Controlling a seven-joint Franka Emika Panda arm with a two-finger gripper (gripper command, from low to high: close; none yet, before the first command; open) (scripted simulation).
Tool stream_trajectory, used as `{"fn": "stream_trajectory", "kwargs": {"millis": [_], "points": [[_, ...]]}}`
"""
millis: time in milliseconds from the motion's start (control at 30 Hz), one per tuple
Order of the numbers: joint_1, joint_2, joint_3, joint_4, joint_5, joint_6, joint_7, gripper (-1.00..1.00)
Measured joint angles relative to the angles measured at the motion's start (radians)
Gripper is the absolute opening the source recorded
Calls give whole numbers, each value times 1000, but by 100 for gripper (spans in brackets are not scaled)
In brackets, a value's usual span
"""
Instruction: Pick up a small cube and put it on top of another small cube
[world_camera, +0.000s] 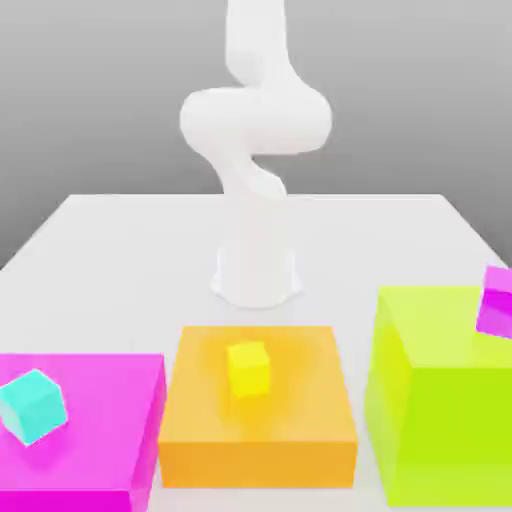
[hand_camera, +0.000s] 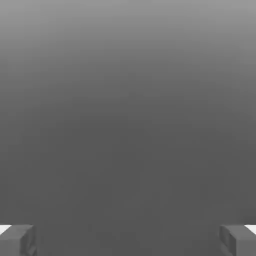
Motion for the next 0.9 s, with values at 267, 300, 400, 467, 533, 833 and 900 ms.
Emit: {"fn": "stream_trajectory", "kwargs": {"millis": [267,300,400,467,533,833,900], "points": [[271,230,61,-113,81,51,-291,0],[307,263,68,-131,96,58,-331,0],[413,363,92,-186,149,77,-457,0],[482,429,109,-222,190,90,-545,0],[546,495,131,-258,238,102,-638,0],[692,701,225,-417,349,186,-787,0],[676,708,226,-445,319,220,-708,0]]}}
